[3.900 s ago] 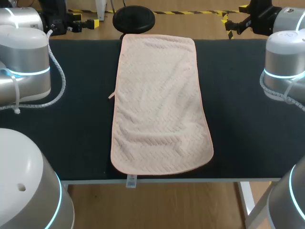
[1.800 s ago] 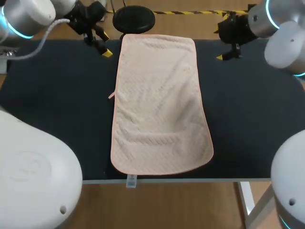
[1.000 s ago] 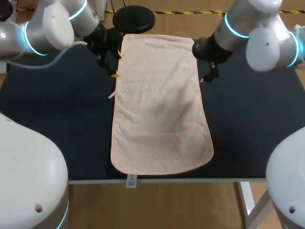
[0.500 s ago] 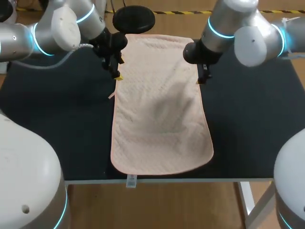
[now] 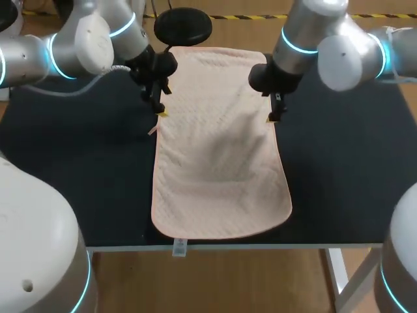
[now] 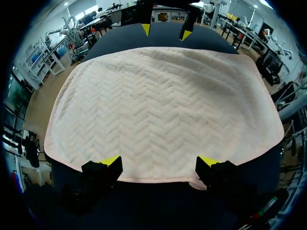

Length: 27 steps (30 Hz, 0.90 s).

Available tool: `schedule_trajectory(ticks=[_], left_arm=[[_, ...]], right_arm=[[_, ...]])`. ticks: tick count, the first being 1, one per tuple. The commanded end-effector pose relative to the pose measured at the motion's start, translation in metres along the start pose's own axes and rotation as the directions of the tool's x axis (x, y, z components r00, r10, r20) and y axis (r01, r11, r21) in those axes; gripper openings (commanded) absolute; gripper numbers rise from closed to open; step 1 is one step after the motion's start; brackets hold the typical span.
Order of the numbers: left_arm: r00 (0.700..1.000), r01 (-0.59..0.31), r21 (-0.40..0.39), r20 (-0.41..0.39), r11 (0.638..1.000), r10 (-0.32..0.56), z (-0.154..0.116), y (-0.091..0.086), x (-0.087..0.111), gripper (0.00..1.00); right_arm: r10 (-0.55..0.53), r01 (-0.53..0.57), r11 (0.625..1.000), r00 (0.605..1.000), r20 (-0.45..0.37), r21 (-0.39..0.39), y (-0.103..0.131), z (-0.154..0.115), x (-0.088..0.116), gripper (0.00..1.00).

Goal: Fold the towel

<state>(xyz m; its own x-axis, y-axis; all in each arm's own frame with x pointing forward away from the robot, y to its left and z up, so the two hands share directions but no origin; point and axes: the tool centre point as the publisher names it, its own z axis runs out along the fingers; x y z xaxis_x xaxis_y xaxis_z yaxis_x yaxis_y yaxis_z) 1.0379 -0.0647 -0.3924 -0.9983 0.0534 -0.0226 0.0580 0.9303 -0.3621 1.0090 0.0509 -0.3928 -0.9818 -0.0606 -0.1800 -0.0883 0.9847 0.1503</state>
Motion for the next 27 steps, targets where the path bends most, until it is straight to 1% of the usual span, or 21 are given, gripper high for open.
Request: schedule_trajectory(ticks=[1,6,14,21,27], left_arm=[[1.000,-0.015,0.002,-0.003,1.000,0.015,0.013,-0.001,-0.008,1.00],[1.000,-0.028,-0.012,0.001,1.000,0.028,0.017,0.002,-0.012,1.00],[1.000,-0.024,-0.036,0.006,0.999,0.024,0.021,0.009,-0.015,1.00],[1.000,-0.011,-0.061,-0.026,0.998,0.010,0.029,0.014,-0.015,1.00],[0.999,0.006,-0.071,-0.048,0.997,-0.009,0.038,0.016,-0.013,1.00]], right_arm=[[0.018,-0.018,1.000,1.000,-0.017,-0.005,-0.001,0.019,-0.005,1.00],[0.048,-0.048,0.999,0.998,-0.046,0.002,-0.003,0.032,-0.009,1.00],[0.048,-0.047,0.999,0.997,-0.058,0.008,-0.002,0.041,-0.019,1.00],[0.054,-0.054,0.999,0.996,-0.065,0.009,-0.002,0.043,-0.024,1.00],[0.052,-0.051,0.999,0.996,-0.075,0.016,-0.004,0.048,-0.025,1.00]])
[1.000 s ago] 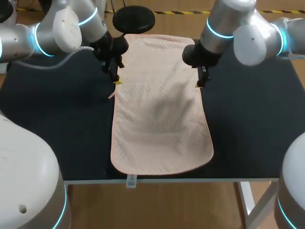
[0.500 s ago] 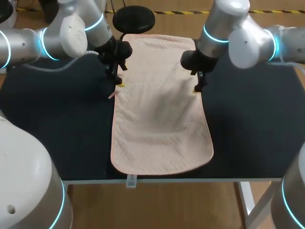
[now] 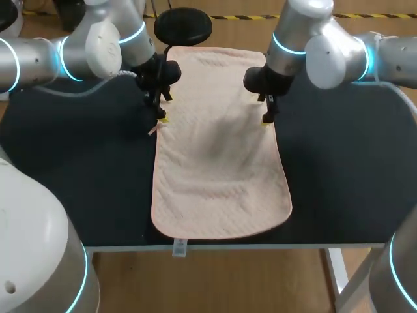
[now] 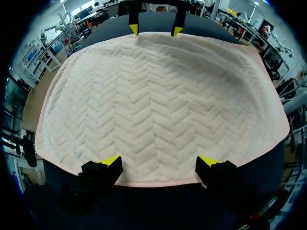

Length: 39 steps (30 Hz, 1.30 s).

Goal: Fold the towel

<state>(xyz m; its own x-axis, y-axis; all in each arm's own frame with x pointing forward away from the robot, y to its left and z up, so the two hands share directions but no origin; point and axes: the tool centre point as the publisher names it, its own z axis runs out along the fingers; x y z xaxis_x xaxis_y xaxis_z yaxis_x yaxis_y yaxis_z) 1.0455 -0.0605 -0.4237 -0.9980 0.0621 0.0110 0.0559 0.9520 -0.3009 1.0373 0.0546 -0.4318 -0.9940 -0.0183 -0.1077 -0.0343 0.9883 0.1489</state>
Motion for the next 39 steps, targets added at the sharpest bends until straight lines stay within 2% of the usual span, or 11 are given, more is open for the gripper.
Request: schedule_trajectory(ticks=[1,5,17,18,19,20,21,39], left_arm=[[1.000,0.008,-0.005,-0.017,1.000,-0.008,0.012,0.000,-0.007,1.00],[0.999,0.023,-0.006,-0.040,1.000,-0.023,0.019,0.003,-0.007,1.00],[0.999,0.020,0.007,-0.040,1.000,-0.020,0.029,0.006,-0.008,1.00],[0.999,0.019,0.007,-0.039,1.000,-0.019,0.030,0.006,-0.009,0.63],[0.999,0.019,0.007,-0.039,1.000,-0.019,0.030,0.006,-0.009,0.44],[0.999,0.018,0.007,-0.038,1.000,-0.018,0.030,0.006,-0.009,0.29],[0.999,0.017,0.005,-0.037,1.000,-0.017,0.030,0.006,-0.009,0.00],[1.000,0.015,0.024,-0.011,1.000,-0.015,0.003,0.002,0.015,0.00]], right_arm=[[-0.003,0.003,1.000,1.000,-0.013,0.006,0.001,0.005,-0.004,1.00],[-0.003,0.003,1.000,1.000,-0.023,0.006,0.000,0.009,-0.004,1.00],[-0.011,0.011,1.000,0.999,-0.043,0.002,-0.001,0.011,-0.001,1.00],[-0.013,0.013,1.000,0.999,-0.042,0.001,0.000,0.011,-0.001,0.78],[-0.015,0.015,1.000,0.999,-0.042,0.000,0.000,0.010,0.000,0.43],[-0.018,0.018,1.000,0.999,-0.042,-0.001,0.000,0.010,0.000,0.19],[-0.025,0.025,1.000,0.999,-0.041,-0.002,0.000,0.010,0.001,0.00],[-0.053,0.053,0.999,0.998,-0.034,-0.004,0.001,-0.008,0.017,0.00]])
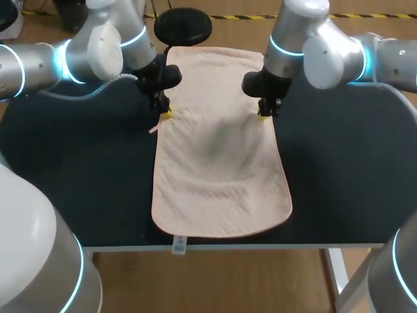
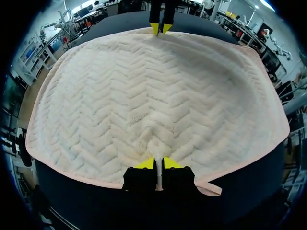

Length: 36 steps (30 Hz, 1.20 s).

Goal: Fold the towel

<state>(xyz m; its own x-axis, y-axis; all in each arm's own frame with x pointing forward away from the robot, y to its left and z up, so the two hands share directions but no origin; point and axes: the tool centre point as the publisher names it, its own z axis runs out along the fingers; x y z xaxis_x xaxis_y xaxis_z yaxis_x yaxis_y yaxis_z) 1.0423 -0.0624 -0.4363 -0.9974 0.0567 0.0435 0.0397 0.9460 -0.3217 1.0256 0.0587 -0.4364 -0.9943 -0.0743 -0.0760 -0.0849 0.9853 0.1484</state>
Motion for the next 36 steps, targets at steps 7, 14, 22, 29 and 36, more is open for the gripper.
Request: schedule_trajectory(ticks=[7,14,22,29,36], left_arm=[[0.998,-0.011,0.019,0.061,1.000,0.010,-0.037,-0.013,0.013,0.00],[0.991,-0.024,0.022,0.132,0.999,0.021,-0.081,-0.028,0.003,0.00],[0.951,-0.055,-0.001,0.304,0.999,0.052,-0.165,-0.046,-0.011,0.00],[0.871,-0.064,-0.015,0.487,0.998,0.063,-0.245,-0.058,-0.029,0.00],[0.783,-0.077,-0.058,0.615,0.995,0.096,-0.310,-0.073,-0.056,0.00]], right_arm=[[-0.021,0.021,1.000,0.999,0.044,-0.007,-0.002,-0.037,0.005,0.00],[-0.063,0.065,0.998,0.990,0.123,-0.009,0.002,-0.078,-0.001,0.00],[-0.144,0.150,0.989,0.954,0.264,-0.001,0.010,-0.157,-0.021,0.00],[-0.187,0.200,0.980,0.885,0.427,0.014,0.015,-0.239,-0.046,0.00],[-0.248,0.240,0.966,0.780,0.574,0.092,0.026,-0.310,-0.082,0.00]])
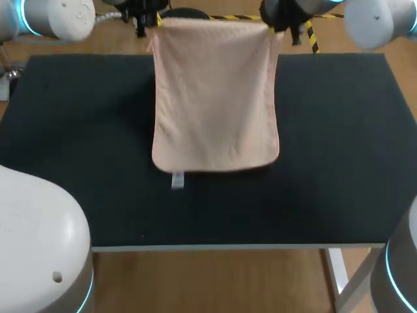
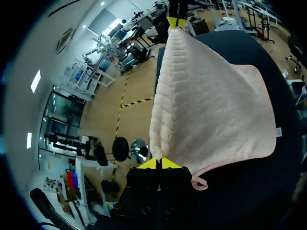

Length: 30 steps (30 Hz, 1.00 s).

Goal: Fold the towel

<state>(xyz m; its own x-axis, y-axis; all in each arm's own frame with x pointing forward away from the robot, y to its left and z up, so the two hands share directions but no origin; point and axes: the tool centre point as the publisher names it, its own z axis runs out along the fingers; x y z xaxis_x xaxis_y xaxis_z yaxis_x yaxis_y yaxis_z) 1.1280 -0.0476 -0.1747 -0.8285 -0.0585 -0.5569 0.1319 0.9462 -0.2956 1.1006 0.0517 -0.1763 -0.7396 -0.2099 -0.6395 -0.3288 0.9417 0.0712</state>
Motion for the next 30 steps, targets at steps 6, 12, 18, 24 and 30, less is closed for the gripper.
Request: schedule_trajectory(ticks=[6,12,18,24,30], left_arm=[[0.988,-0.040,-0.029,0.145,0.999,0.044,-0.084,-0.019,-0.061,0.00],[0.973,-0.071,-0.010,0.220,0.997,0.072,-0.112,-0.035,-0.086,0.00],[0.967,-0.115,-0.010,0.229,0.993,0.114,-0.123,-0.050,-0.086,0.00],[0.982,-0.134,0.002,0.137,0.991,0.132,-0.112,-0.055,-0.052,0.00],[0.995,-0.096,0.058,0.004,0.994,0.096,-0.102,-0.055,0.018,0.00]], right_arm=[[-0.052,0.043,0.997,0.990,0.133,0.063,0.000,-0.076,-0.069,0.00],[-0.089,0.069,0.993,0.971,0.220,0.097,0.006,-0.100,-0.096,0.00],[-0.101,0.074,0.991,0.957,0.271,0.109,0.010,-0.120,-0.093,0.00],[-0.107,0.088,0.991,0.973,0.205,0.103,0.013,-0.119,-0.055,0.00],[-0.089,0.080,0.994,0.989,0.114,0.075,0.021,-0.117,-0.002,0.00]])
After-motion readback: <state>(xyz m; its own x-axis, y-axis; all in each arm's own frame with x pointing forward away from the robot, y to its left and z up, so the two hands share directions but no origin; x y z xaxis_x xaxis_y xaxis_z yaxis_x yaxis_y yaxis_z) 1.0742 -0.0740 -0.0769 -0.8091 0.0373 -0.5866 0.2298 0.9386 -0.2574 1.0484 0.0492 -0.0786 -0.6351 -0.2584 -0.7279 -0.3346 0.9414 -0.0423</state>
